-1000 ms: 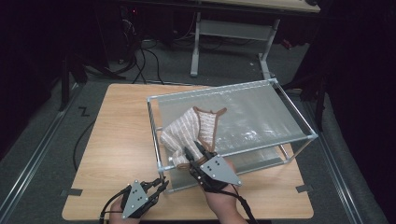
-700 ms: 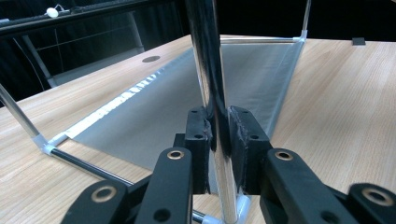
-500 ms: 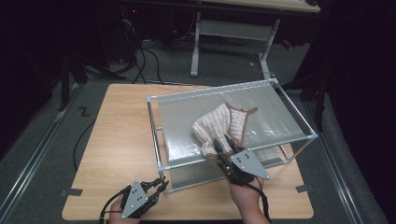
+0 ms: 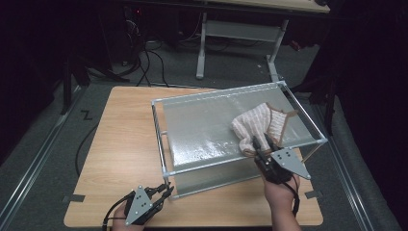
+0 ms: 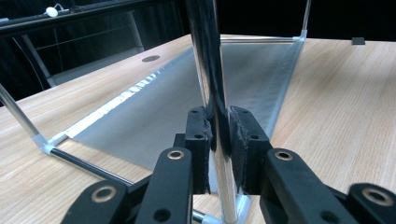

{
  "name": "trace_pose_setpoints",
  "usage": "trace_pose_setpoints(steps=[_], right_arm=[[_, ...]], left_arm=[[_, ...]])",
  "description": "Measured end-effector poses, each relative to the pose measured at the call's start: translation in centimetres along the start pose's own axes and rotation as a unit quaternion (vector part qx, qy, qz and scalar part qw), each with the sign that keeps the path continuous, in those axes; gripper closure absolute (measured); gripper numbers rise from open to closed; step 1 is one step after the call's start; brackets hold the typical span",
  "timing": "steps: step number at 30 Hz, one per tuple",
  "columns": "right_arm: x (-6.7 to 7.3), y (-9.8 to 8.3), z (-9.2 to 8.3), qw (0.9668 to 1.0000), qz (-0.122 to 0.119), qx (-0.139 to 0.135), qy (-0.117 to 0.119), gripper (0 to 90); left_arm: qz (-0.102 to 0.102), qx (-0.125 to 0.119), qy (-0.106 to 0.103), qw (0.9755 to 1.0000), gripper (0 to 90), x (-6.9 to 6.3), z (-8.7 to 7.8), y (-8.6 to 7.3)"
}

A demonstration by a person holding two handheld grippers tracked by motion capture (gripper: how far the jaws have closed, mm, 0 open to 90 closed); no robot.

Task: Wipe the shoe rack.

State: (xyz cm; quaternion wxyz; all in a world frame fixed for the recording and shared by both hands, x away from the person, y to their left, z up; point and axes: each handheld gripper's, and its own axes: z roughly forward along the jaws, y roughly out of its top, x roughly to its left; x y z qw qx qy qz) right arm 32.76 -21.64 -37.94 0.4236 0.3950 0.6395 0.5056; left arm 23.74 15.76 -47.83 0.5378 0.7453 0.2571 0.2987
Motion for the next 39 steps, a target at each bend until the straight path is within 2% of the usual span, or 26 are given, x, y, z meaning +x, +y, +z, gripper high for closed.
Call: trace_pose_setpoints(steps=[1,5,6,9,10,13,16,17,18,20,23,30,39], right_arm=[[-1.3,-0.1,0.0,0.9999,0.004,0.002,-0.013,64.0],[-3.2,-0.3,0.0,0.9995,0.004,0.010,-0.031,64.0],[-3.2,-0.3,0.0,0.9995,0.004,0.010,-0.031,64.0],[-5.1,-0.4,0.0,0.9986,0.010,0.016,-0.050,64.0],[-5.1,-0.4,0.0,0.9986,0.010,0.016,-0.050,64.0],[-6.6,-0.5,-0.1,0.9975,0.014,0.020,-0.066,64.0],[-7.4,-0.5,-0.1,0.9973,0.016,0.022,-0.069,64.0],[-8.3,-0.6,-0.1,0.9965,0.022,0.025,-0.076,64.1],[-8.3,-0.6,-0.1,0.9965,0.022,0.025,-0.076,64.1],[-9.2,-0.6,-0.1,0.9956,0.025,0.028,-0.086,64.1],[-9.7,-0.6,0.0,0.9950,0.028,0.030,-0.092,64.1],[-9.6,-0.8,0.1,0.9947,0.031,0.027,-0.094,64.1],[-9.6,-0.9,0.1,0.9950,0.045,0.024,-0.085,64.1]], left_arm=[[0.000,0.000,0.000,1.0000,78.0,0.0,0.0,0.0],[0.001,0.001,0.001,1.0000,78.0,0.0,0.0,0.0],[0.001,0.001,0.001,1.0000,78.0,0.0,0.0,0.0],[0.001,0.001,0.001,1.0000,78.0,0.0,0.0,0.0],[0.001,0.001,0.001,1.0000,78.0,0.0,0.0,0.0],[0.001,0.001,0.001,1.0000,78.0,0.0,0.0,0.0],[0.001,0.001,0.001,1.0000,78.0,0.0,0.0,0.0],[0.001,0.001,0.001,1.0000,78.0,0.0,0.0,0.0],[0.001,0.001,0.001,1.0000,78.0,0.0,0.0,0.0],[0.002,0.001,0.001,1.0000,78.0,0.0,0.0,0.0],[0.002,0.001,0.001,1.0000,78.0,0.0,0.0,0.0],[0.000,0.000,0.000,1.0000,78.0,0.0,0.0,0.0],[-0.004,-0.001,0.000,1.0000,78.2,0.0,0.0,0.0]])
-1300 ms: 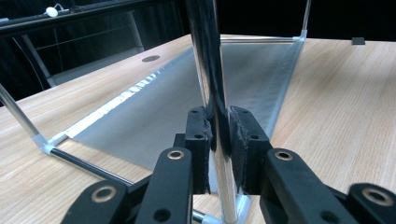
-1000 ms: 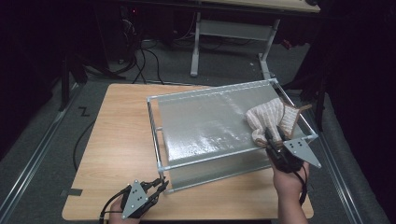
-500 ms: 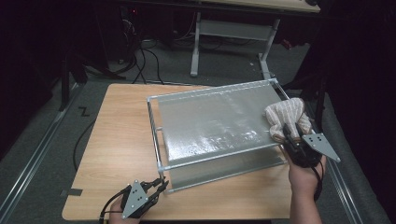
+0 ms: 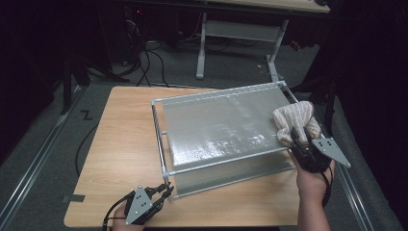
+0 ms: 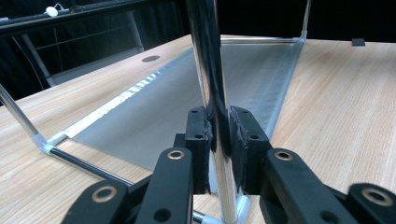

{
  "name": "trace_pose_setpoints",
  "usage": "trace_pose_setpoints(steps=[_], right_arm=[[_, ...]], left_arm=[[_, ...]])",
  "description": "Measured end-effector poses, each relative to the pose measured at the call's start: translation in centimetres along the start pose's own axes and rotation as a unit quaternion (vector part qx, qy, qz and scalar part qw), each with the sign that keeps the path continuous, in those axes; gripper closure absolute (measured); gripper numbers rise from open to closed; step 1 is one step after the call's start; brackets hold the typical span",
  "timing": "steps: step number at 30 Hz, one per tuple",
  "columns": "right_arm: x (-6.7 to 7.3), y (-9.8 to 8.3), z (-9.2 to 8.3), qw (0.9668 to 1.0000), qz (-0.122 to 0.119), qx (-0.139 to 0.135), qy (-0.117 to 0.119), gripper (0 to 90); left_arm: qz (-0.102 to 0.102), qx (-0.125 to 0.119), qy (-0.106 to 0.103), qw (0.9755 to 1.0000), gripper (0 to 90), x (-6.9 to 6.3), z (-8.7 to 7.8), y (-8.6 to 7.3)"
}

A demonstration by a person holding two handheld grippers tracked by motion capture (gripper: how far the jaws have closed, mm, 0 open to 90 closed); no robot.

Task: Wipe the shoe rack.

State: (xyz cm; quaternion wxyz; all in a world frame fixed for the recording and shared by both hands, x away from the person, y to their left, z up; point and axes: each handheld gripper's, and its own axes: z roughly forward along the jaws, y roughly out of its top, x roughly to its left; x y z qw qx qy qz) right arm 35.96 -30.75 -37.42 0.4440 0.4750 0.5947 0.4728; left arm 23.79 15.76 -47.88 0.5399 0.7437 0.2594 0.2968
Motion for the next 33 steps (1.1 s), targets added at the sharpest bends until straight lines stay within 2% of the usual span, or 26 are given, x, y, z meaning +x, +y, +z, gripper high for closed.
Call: trace_pose_setpoints(steps=[15,21,22,30,31,32,33], right_arm=[[1.4,-0.2,-0.1,0.9999,0.006,-0.008,0.014,63.8],[2.9,-0.2,-0.4,0.9995,0.002,-0.009,0.030,63.8],[3.7,-0.1,-0.5,0.9992,-0.001,-0.008,0.038,63.8],[6.9,-0.1,-1.3,0.9974,-0.006,-0.011,0.070,63.7],[6.9,-0.1,-1.3,0.9974,-0.006,-0.011,0.070,63.7],[7.8,0.0,-1.5,0.9967,-0.008,-0.010,0.080,63.8],[7.8,0.0,-1.5,0.9967,-0.008,-0.010,0.080,63.8]], left_arm=[[0.003,-0.002,0.003,1.0000,78.1,-0.1,0.0,0.0],[0.002,-0.003,0.003,1.0000,78.1,-0.1,0.1,0.0],[0.002,-0.003,0.002,1.0000,78.1,-0.1,0.1,-0.1],[-0.002,-0.003,0.001,1.0000,78.2,0.0,0.0,-0.1],[-0.002,-0.003,0.001,1.0000,78.2,0.0,0.0,-0.1],[-0.002,-0.003,0.001,1.0000,78.2,0.0,0.1,-0.1],[-0.002,-0.003,0.001,1.0000,78.2,0.0,0.1,-0.1]])
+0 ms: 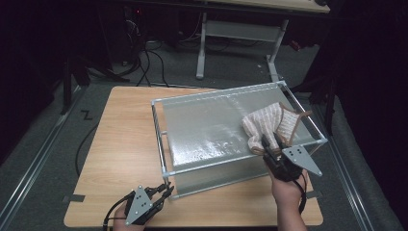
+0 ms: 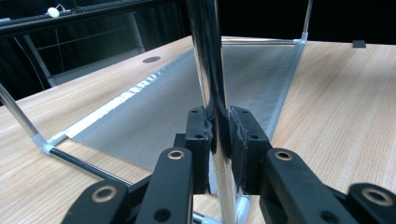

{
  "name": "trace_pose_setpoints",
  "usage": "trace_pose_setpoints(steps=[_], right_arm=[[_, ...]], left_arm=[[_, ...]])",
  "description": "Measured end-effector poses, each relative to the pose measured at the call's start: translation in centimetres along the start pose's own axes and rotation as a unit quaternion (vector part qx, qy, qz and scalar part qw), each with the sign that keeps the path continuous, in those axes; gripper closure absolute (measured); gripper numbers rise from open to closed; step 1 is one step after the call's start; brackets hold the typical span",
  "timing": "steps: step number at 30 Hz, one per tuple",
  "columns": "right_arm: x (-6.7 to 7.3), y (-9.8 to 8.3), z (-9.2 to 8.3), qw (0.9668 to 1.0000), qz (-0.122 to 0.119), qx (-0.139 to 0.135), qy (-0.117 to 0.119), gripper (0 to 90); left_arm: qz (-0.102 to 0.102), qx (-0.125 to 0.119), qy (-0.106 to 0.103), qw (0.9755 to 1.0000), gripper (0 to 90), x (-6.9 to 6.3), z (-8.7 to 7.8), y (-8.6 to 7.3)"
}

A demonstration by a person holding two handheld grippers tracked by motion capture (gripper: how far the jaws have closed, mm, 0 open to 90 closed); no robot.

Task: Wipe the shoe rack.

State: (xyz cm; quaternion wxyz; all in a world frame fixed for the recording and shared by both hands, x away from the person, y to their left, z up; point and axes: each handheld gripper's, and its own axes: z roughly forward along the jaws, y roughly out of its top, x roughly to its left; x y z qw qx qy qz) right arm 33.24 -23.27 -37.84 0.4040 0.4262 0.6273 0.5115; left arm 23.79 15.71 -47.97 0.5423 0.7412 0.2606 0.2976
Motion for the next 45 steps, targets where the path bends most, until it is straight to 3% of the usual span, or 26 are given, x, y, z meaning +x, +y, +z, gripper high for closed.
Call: trace_pose_setpoints(steps=[4,5,6,11,12,13,17,21,22,25,27,28,31,36,42,45], right_arm=[[2.4,0.2,-0.1,0.9996,-0.009,0.001,0.028,63.7],[2.4,0.2,-0.1,0.9996,-0.009,0.001,0.028,63.7],[3.7,0.3,-0.1,0.9990,-0.012,0.001,0.044,63.6],[6.5,0.5,-0.1,0.9966,-0.017,-0.001,0.080,63.2],[6.5,0.5,-0.1,0.9966,-0.017,-0.001,0.080,63.2],[7.8,0.6,-0.1,0.9952,-0.020,-0.003,0.095,62.9],[9.3,0.7,0.0,0.9937,-0.023,-0.004,0.110,62.5],[11.3,1.0,0.2,0.9903,-0.028,-0.001,0.136,62.5],[12.3,1.1,0.3,0.9884,-0.032,-0.002,0.148,62.4],[13.4,1.2,0.3,0.9864,-0.036,-0.003,0.160,62.3],[14.8,1.4,0.3,0.9831,-0.043,-0.002,0.178,62.0],[14.8,1.4,0.3,0.9831,-0.043,-0.002,0.178,62.0],[16.4,1.6,0.4,0.9789,-0.050,-0.002,0.198,61.1],[17.9,1.8,0.3,0.9761,-0.059,-0.004,0.209,57.7],[17.9,1.8,0.3,0.9783,-0.058,-0.004,0.199,44.4],[17.7,1.8,0.5,0.9778,-0.053,0.008,0.203,44.3]], left_arm=[[0.000,0.001,0.000,1.0000,78.3,0.0,0.0,0.0],[0.000,0.001,0.000,1.0000,78.2,0.0,0.0,0.0],[0.000,0.001,0.000,1.0000,78.2,0.0,0.0,0.0],[-0.001,0.003,0.001,1.0000,78.2,0.0,0.0,0.1],[-0.001,0.003,0.001,1.0000,78.2,0.0,0.0,0.1],[-0.001,0.003,0.000,1.0000,78.2,0.0,0.0,0.1],[-0.001,0.004,0.000,1.0000,78.2,0.0,0.0,0.1],[0.001,0.005,-0.001,1.0000,78.2,0.0,0.0,0.1],[-0.001,0.004,0.000,1.0000,78.2,0.0,0.0,0.1],[-0.001,0.004,-0.001,1.0000,78.2,0.0,0.0,0.1],[-0.001,0.004,-0.001,1.0000,78.2,0.0,0.0,0.1],[-0.001,0.004,-0.001,1.0000,78.2,0.0,0.0,0.1],[-0.001,0.004,-0.002,1.0000,78.2,0.0,0.0,0.1],[-0.001,0.005,-0.002,1.0000,78.2,0.0,0.0,0.1],[0.000,0.005,-0.003,1.0000,78.2,0.0,0.0,0.1],[0.002,0.006,-0.003,1.0000,78.2,0.1,0.0,0.1]])
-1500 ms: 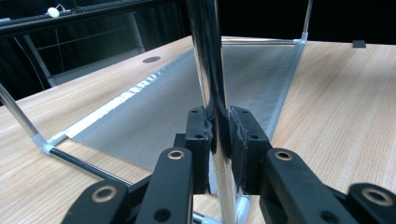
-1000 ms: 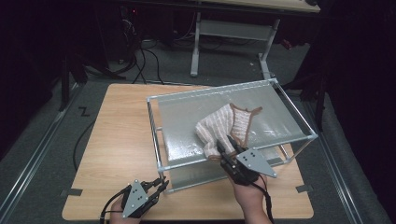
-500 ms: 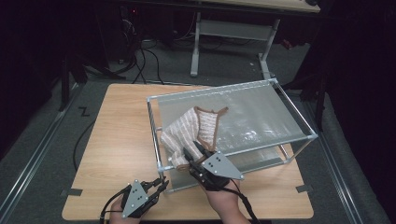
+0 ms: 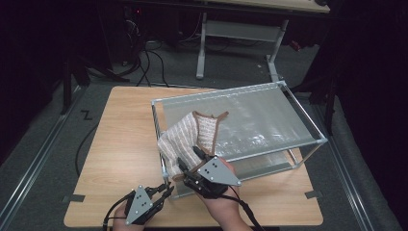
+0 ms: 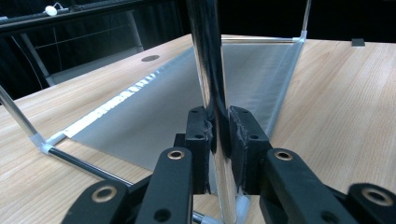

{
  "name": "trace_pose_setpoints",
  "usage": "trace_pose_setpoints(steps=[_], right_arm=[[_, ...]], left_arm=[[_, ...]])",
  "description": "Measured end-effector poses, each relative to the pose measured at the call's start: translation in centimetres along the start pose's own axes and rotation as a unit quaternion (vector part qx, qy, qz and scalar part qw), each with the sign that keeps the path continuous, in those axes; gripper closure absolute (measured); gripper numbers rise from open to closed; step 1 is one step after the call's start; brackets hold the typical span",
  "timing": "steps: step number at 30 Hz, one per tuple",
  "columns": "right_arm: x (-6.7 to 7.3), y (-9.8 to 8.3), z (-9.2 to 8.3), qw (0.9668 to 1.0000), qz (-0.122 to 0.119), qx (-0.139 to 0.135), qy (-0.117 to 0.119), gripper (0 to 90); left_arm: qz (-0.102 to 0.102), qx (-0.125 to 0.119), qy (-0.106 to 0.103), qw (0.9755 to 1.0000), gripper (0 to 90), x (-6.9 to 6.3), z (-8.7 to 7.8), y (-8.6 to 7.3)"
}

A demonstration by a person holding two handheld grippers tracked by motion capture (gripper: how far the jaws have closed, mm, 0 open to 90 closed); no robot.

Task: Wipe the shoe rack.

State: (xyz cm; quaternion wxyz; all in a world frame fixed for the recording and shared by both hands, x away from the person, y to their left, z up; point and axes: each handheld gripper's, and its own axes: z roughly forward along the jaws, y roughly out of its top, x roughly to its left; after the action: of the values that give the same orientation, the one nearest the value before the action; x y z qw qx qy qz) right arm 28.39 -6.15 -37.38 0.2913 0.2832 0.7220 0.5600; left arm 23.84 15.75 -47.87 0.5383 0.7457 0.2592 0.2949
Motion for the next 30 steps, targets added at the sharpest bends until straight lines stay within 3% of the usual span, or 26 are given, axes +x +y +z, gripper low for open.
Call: trace_pose_setpoints(steps=[3,5,10,19,28,30], right_arm=[[0.0,0.1,0.1,1.0000,-0.001,0.006,0.004,47.6],[-0.3,0.1,0.2,0.9997,0.005,0.012,0.020,55.2],[-0.4,0.3,0.2,0.9992,-0.010,0.022,0.032,67.7],[-0.5,0.7,-0.2,0.9998,-0.011,-0.001,0.019,73.6],[-2.5,2.9,-4.2,0.9979,-0.021,-0.058,-0.018,73.7],[-3.7,3.4,-6.2,0.9959,-0.018,-0.080,-0.038,73.7]], left_arm=[[-0.002,-0.001,0.001,1.0000,78.2,0.0,0.0,0.0],[-0.002,-0.002,0.001,1.0000,78.2,0.0,0.0,0.0],[0.000,0.000,0.001,1.0000,78.2,0.0,0.0,0.0],[0.000,-0.001,0.000,1.0000,78.2,0.0,0.0,0.0],[0.000,0.000,-0.001,1.0000,78.2,0.0,0.0,0.0],[-0.001,0.000,0.000,1.0000,78.2,0.0,0.0,0.0]])
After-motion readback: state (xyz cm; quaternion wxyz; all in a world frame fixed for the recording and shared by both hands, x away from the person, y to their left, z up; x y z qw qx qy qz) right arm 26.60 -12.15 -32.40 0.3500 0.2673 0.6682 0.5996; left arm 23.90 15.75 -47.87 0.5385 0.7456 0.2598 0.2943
